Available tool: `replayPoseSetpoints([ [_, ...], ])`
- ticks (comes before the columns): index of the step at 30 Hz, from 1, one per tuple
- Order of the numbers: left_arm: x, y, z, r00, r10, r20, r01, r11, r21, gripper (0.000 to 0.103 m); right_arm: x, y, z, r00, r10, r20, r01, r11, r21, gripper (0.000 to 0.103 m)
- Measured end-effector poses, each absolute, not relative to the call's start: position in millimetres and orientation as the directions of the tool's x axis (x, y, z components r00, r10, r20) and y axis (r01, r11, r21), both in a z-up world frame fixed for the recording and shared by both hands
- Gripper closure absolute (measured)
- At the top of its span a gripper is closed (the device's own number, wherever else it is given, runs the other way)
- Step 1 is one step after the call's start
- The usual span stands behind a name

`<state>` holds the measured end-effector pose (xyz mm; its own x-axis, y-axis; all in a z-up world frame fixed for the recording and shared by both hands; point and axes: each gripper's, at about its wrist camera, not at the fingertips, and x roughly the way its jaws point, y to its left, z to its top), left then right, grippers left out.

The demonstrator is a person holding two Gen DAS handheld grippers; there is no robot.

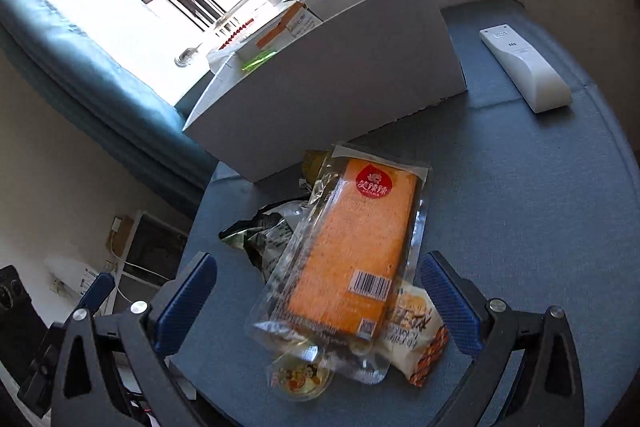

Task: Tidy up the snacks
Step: 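Lower the right tool onto the orange bread bag with red logo, then carry orange bread bag into box with right tool while left tool carries chip bag in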

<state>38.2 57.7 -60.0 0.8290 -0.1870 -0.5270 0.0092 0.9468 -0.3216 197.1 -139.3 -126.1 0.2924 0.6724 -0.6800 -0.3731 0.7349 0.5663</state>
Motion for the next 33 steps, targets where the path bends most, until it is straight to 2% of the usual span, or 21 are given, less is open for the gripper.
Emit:
replayPoseSetpoints([
  [8,38.7,68.7,-71.9,0.817,-0.179,-0.547,-0.023,0.939,-0.342,0.000,221.0,-113.4,-150.9,0.213,0.594,-0.776,-0.360,0.786,0.503,0.000],
  [9,39.0,69.4,-73.0,0.816,-0.181,-0.549,-0.024,0.938,-0.345,0.000,220.0,-112.5,-151.2,0.210,0.594,-0.777,-0.365,0.785,0.501,0.006],
  [10,38.7,69.7,-74.0,0.815,-0.183,-0.550,-0.024,0.937,-0.347,0.000,218.1,-112.1,-150.5,0.206,0.602,-0.771,-0.380,0.776,0.504,0.019],
  [11,39.1,69.6,-74.7,0.814,-0.182,-0.551,-0.026,0.938,-0.347,0.000,216.0,-112.1,-149.5,0.201,0.613,-0.764,-0.393,0.765,0.510,0.021],
  [13,40.0,68.5,-75.8,0.812,-0.182,-0.555,-0.025,0.938,-0.345,0.000,212.9,-115.5,-147.5,0.198,0.628,-0.753,-0.396,0.754,0.525,0.034],
  [15,41.9,67.1,-77.2,0.809,-0.186,-0.557,-0.022,0.938,-0.346,0.000,209.2,-118.3,-143.5,0.198,0.643,-0.740,-0.407,0.740,0.535,0.039],
  [20,56.1,57.0,-83.4,0.784,-0.213,-0.583,0.008,0.943,-0.333,0.000,199.7,-143.0,-121.4,0.243,0.707,-0.664,-0.423,0.693,0.583,0.040],
  [26,102.7,38.2,-106.7,0.696,-0.275,-0.664,0.023,0.932,-0.362,0.000,173.8,-189.4,-80.3,0.361,0.739,-0.569,-0.440,0.673,0.595,0.039],
  [29,134.6,34.8,-127.1,0.631,-0.295,-0.718,-0.043,0.910,-0.412,0.000,156.0,-210.2,-67.8,0.412,0.742,-0.529,-0.440,0.670,0.598,0.039],
  [33,168.3,39.7,-154.4,0.568,-0.363,-0.739,-0.142,0.841,-0.522,0.000,144.2,-230.3,-64.5,0.444,0.739,-0.507,-0.427,0.672,0.605,0.039],
])
